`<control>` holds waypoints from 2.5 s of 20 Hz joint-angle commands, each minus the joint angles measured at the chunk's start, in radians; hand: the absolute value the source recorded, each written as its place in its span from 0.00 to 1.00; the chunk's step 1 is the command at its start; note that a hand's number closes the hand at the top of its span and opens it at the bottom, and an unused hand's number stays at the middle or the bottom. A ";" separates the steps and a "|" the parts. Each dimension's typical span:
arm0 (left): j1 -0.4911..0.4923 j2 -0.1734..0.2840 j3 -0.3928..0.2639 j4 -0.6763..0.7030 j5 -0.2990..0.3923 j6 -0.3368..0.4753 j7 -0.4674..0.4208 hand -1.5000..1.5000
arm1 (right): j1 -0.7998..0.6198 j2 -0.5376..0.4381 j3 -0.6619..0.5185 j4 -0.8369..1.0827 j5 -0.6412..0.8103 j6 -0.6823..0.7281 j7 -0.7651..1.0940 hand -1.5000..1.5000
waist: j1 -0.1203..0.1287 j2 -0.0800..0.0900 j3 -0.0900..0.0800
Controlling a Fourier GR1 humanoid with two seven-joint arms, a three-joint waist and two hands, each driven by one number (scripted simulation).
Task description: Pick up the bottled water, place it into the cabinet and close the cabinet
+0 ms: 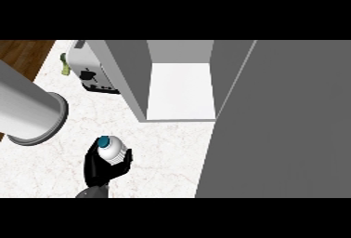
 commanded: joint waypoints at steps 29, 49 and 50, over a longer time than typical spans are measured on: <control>0.077 -0.027 -0.239 -0.749 -0.244 0.214 0.501 1.00 | 0.079 -0.049 0.111 -0.126 0.139 -0.049 0.021 0.00 | -0.001 0.000 0.001; -0.490 -0.078 -0.082 -0.402 -0.318 0.417 0.699 1.00 | 0.157 -0.103 0.107 -0.111 0.076 -0.036 -0.105 0.00 | -0.017 0.003 0.001; -0.499 -0.085 -0.102 -0.384 -0.335 0.451 0.698 1.00 | 0.120 -0.096 0.101 -0.168 0.093 -0.052 -0.003 0.00 | -0.016 0.003 0.000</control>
